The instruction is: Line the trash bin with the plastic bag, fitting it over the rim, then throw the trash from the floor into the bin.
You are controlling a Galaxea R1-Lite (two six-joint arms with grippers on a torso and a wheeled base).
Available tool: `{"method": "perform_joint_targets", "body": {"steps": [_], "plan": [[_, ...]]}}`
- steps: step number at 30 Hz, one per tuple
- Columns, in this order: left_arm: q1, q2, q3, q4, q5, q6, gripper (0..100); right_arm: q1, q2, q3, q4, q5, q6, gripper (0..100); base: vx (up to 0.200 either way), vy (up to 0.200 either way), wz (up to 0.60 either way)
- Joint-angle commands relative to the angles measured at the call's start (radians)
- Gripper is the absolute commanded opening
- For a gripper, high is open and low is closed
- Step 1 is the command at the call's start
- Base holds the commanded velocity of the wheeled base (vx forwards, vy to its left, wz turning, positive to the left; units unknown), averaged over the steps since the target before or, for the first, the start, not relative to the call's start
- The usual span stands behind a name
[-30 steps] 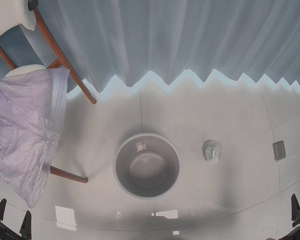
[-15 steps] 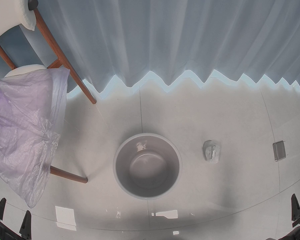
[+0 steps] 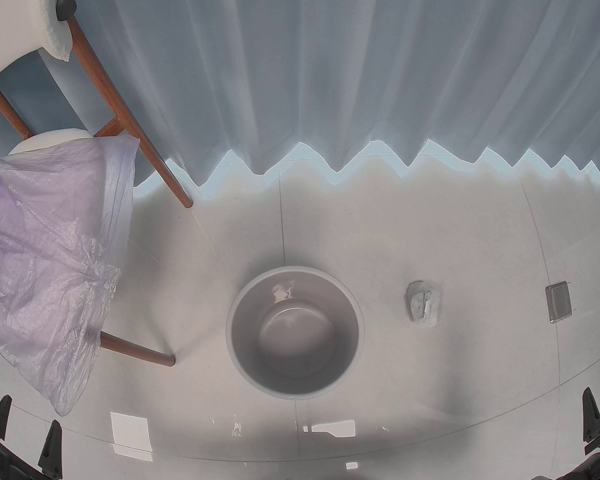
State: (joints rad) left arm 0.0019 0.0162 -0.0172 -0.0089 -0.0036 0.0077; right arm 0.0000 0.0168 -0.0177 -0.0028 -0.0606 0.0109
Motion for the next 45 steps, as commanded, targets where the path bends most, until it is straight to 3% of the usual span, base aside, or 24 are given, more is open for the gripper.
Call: {"method": "perform_joint_targets", "body": {"steps": [1, 14, 15, 16, 17, 21, 26, 31, 34, 37, 39, 40, 45], "plan": [[0.0, -0.016, 0.017, 0.0, -0.001, 0.002, 100, 0.0, -0.017, 0.018, 0.0, -0.001, 0.0, 100, 0.0, 0.0, 0.0], [0.0, -0.016, 0.017, -0.009, 0.019, 0.002, 100, 0.0, -0.017, 0.018, 0.0, 0.001, 0.0, 100, 0.0, 0.0, 0.0], [0.003, -0.016, 0.017, -0.051, 0.022, 0.005, 100, 0.0, -0.017, 0.018, 0.0, 0.001, 0.001, 100, 0.0, 0.0, 0.0], [0.004, -0.016, 0.017, -0.253, 0.014, 0.04, 100, 0.0, -0.017, 0.018, 0.0, 0.001, 0.001, 100, 0.0, 0.0, 0.0], [0.004, -0.016, 0.017, -0.348, 0.011, 0.077, 100, 0.0, -0.017, 0.018, 0.0, 0.001, 0.0, 100, 0.0, 0.0, 0.0], [0.003, -0.016, 0.017, -0.31, 0.051, 0.107, 100, 0.0, -0.017, 0.018, 0.0, 0.001, -0.002, 100, 0.0, 0.0, 0.0], [0.004, -0.016, 0.017, -0.29, 0.04, 0.104, 100, 0.0, -0.017, 0.018, 0.001, 0.001, -0.002, 100, 0.0, 0.0, 0.0], [0.004, -0.016, 0.017, -0.281, 0.045, 0.051, 100, 0.0, -0.017, 0.018, 0.0, 0.001, -0.002, 100, 0.0, 0.0, 0.0], [0.003, -0.016, 0.017, -0.276, 0.02, 0.038, 100, 0.0, -0.017, 0.018, 0.001, 0.001, -0.002, 100, 0.0, 0.0, 0.0], [0.003, -0.016, 0.008, -0.287, -0.061, 0.026, 100, 0.0, -0.017, 0.018, 0.0, 0.001, -0.002, 100, 0.0, 0.0, 0.0], [0.003, -0.016, 0.008, -0.287, -0.061, 0.026, 100, 0.0, -0.017, 0.018, 0.0, 0.001, -0.002, 100, 0.0, 0.0, 0.0], [0.003, -0.016, -0.05, -0.29, -0.091, -0.018, 100, 0.0, -0.017, 0.018, 0.0, 0.001, -0.002, 100, 0.0, 0.0, 0.0], [-0.003, -0.016, -0.095, -0.283, -0.088, -0.023, 100, 0.0, -0.017, 0.018, 0.001, 0.001, -0.002, 100, 0.0, 0.0, 0.0]]}}
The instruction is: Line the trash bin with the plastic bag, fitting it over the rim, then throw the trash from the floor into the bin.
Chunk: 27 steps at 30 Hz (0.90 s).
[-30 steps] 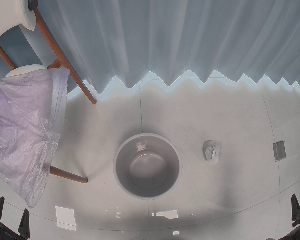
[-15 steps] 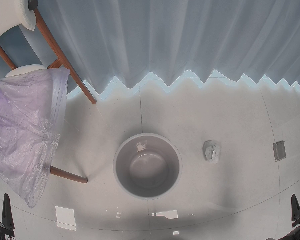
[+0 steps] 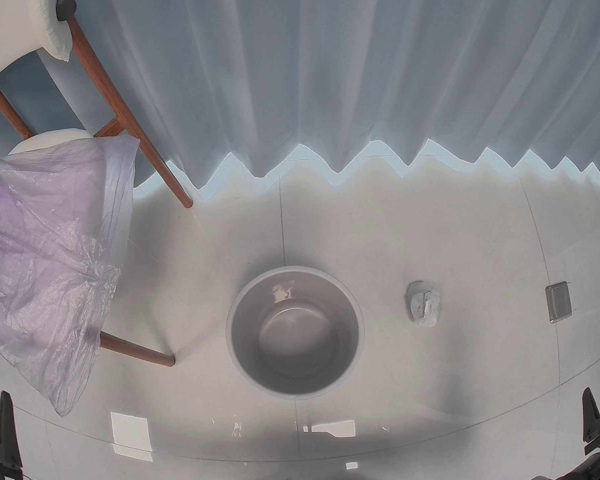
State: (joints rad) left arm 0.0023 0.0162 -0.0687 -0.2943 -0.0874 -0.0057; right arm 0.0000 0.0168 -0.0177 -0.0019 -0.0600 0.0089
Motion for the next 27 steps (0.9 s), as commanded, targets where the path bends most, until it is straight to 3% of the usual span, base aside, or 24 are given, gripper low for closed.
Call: {"method": "perform_joint_targets", "body": {"steps": [1, 6, 13, 27], "plan": [[-0.004, -0.016, -0.043, 0.003, -0.005, -0.01, 100, 0.0, -0.017, 0.018, 0.0, 0.0, 0.0, 100, 0.0, 0.0, 0.0], [-0.022, 0.042, -0.077, 0.066, -0.015, 0.001, 100, 0.0, -0.017, 0.018, 0.0, 0.0, 0.0, 100, 0.0, 0.0, 0.0], [-0.13, 0.206, -0.197, 0.098, -0.02, 0.07, 100, 0.0, -0.017, 0.018, 0.0, 0.0, 0.0, 100, 0.0, 0.0, 0.0], [-0.168, 0.501, -0.344, 0.109, -0.06, 0.24, 100, 0.0, -0.017, 0.018, -0.001, 0.0, 0.0, 100, 0.0, 0.0, 0.0]]}}
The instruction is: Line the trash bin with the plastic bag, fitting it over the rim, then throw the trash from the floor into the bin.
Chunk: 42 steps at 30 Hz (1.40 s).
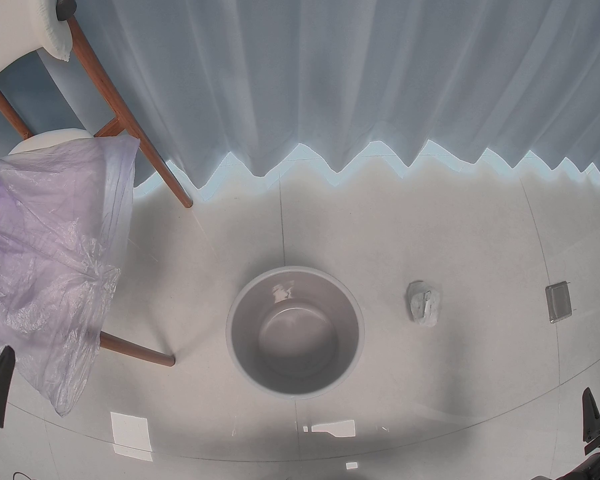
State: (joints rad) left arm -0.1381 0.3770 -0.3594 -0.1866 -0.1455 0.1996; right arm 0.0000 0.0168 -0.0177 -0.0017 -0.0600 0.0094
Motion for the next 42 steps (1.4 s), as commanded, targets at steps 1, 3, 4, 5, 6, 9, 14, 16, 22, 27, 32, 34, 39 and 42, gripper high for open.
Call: {"method": "perform_joint_targets", "body": {"steps": [1, 3, 4, 5, 6, 9, 14, 16, 22, 27, 32, 34, 39, 42], "plan": [[-0.029, 0.155, -0.056, 0.001, -0.002, 0.041, 100, 0.0, -0.017, 0.018, 0.0, 0.0, 0.0, 100, 0.0, 0.0, 0.0], [-0.025, 0.18, -0.059, 0.001, -0.002, 0.061, 100, 0.0, -0.017, 0.018, -0.001, 0.0, 0.0, 100, 0.0, 0.0, 0.0], [-0.028, 0.2, -0.058, 0.001, -0.002, 0.095, 100, 0.0, -0.017, 0.018, 0.0, 0.0, 0.0, 100, 0.0, 0.0, 0.0], [-0.031, 0.214, -0.059, 0.001, -0.002, 0.121, 100, 0.0, -0.017, 0.018, -0.001, 0.0, 0.0, 100, 0.0, 0.0, 0.0], [-0.032, 0.229, -0.061, 0.001, -0.002, 0.149, 100, 0.0, -0.017, 0.018, -0.001, 0.0, 0.0, 100, 0.0, 0.0, 0.0], [-0.038, 0.261, -0.069, 0.001, -0.002, 0.205, 100, 0.0, -0.017, 0.018, -0.001, 0.0, 0.0, 100, 0.0, 0.0, 0.0], [-0.043, 0.319, -0.09, 0.001, 0.007, 0.33, 100, 0.0, -0.017, 0.018, -0.001, 0.0, 0.0, 100, 0.0, 0.0, 0.0], [-0.043, 0.335, -0.102, 0.001, 0.009, 0.365, 100, 0.0, -0.017, 0.018, -0.001, 0.0, 0.0, 100, 0.0, 0.0, 0.0], [-0.043, 0.392, -0.141, 0.001, 0.012, 0.465, 100, 0.0, -0.017, 0.018, -0.001, 0.0, 0.0, 100, 0.0, 0.0, 0.0], [-0.057, 0.457, -0.176, 0.001, 0.012, 0.518, 100, 0.0, -0.017, 0.018, 0.0, 0.0, 0.0, 100, 0.0, 0.0, 0.0], [-0.09, 0.511, -0.202, -0.001, 0.014, 0.532, 100, 0.0, -0.017, 0.018, -0.001, 0.0, 0.0, 100, 0.0, 0.0, 0.0], [-0.11, 0.537, -0.211, -0.001, 0.012, 0.534, 100, 0.0, -0.017, 0.018, -0.001, 0.0, 0.0, 100, 0.0, 0.0, 0.0], [-0.184, 0.597, -0.21, -0.001, 0.014, 0.534, 100, 0.0, -0.017, 0.018, 0.0, 0.0, 0.0, 100, 0.0, 0.0, 0.0], [-0.192, 0.62, -0.21, -0.001, 0.012, 0.552, 100, 0.0, -0.017, 0.018, -0.001, 0.0, 0.0, 100, 0.0, 0.0, 0.0]]}}
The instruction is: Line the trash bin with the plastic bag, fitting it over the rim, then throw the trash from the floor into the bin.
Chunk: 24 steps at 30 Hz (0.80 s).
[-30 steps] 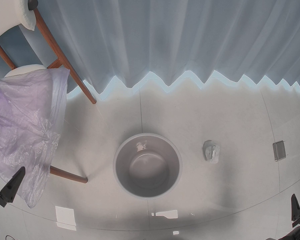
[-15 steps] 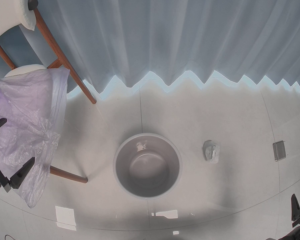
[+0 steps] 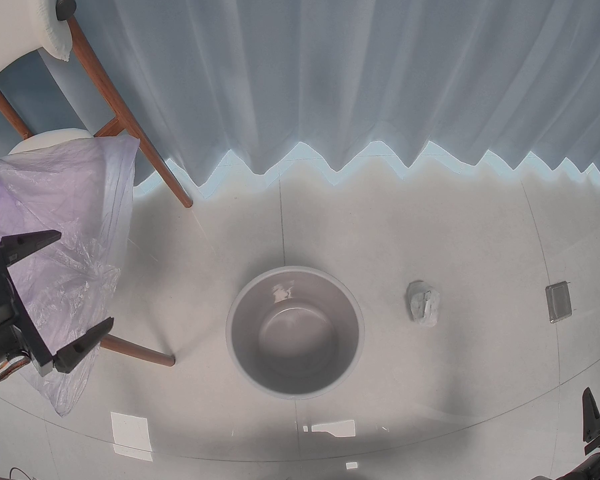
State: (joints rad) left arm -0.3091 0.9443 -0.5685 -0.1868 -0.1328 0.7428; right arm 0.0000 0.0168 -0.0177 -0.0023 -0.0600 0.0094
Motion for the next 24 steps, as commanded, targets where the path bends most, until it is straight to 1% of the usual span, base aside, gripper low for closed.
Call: {"method": "perform_joint_targets", "body": {"steps": [1, 3, 8, 11, 15, 18, 19, 20, 21, 23, 24], "plan": [[-0.021, 0.068, -0.002, 0.0, -0.001, 0.04, 100, 0.0, -0.017, 0.018, -0.001, 0.0, 0.0, 100, 0.0, 0.0, 0.0], [-0.021, 0.08, -0.002, 0.0, -0.001, 0.061, 100, 0.0, -0.017, 0.018, 0.001, 0.0, 0.0, 100, 0.0, 0.0, 0.0], [-0.024, 0.093, -0.004, 0.0, 0.005, 0.069, 100, 0.0, -0.017, 0.018, -0.001, 0.0, 0.0, 100, 0.0, 0.0, 0.0], [-0.057, 0.11, -0.008, -0.005, 0.048, 0.069, 100, 0.0, -0.017, 0.018, 0.001, 0.0, 0.0, 100, 0.0, 0.0, 0.0], [-0.148, 0.133, -0.025, -0.006, 0.157, 0.067, 100, 0.0, -0.017, 0.018, 0.001, 0.0, 0.0, 100, 0.0, 0.0, 0.0], [-0.222, 0.137, -0.027, -0.008, 0.282, 0.067, 100, 0.0, -0.017, 0.018, -0.001, 0.0, 0.0, 100, 0.0, 0.0, 0.0], [-0.228, 0.137, -0.027, -0.008, 0.295, 0.067, 100, 0.0, -0.017, 0.018, 0.001, 0.0, 0.0, 100, 0.0, 0.0, 0.0], [-0.258, 0.137, -0.027, -0.008, 0.366, 0.067, 100, 0.0, -0.017, 0.018, 0.001, 0.0, 0.0, 100, 0.0, 0.0, 0.0], [-0.283, 0.137, -0.027, -0.008, 0.42, 0.067, 100, 0.0, -0.017, 0.018, -0.001, 0.0, 0.0, 100, 0.0, 0.0, 0.0], [-0.289, 0.137, -0.027, -0.008, 0.432, 0.067, 100, 0.0, -0.017, 0.018, -0.001, 0.0, 0.0, 100, 0.0, 0.0, 0.0], [-0.332, 0.139, -0.027, -0.008, 0.532, 0.067, 100, 0.0, -0.017, 0.018, -0.001, 0.0, 0.0, 100, 0.0, 0.0, 0.0]]}}
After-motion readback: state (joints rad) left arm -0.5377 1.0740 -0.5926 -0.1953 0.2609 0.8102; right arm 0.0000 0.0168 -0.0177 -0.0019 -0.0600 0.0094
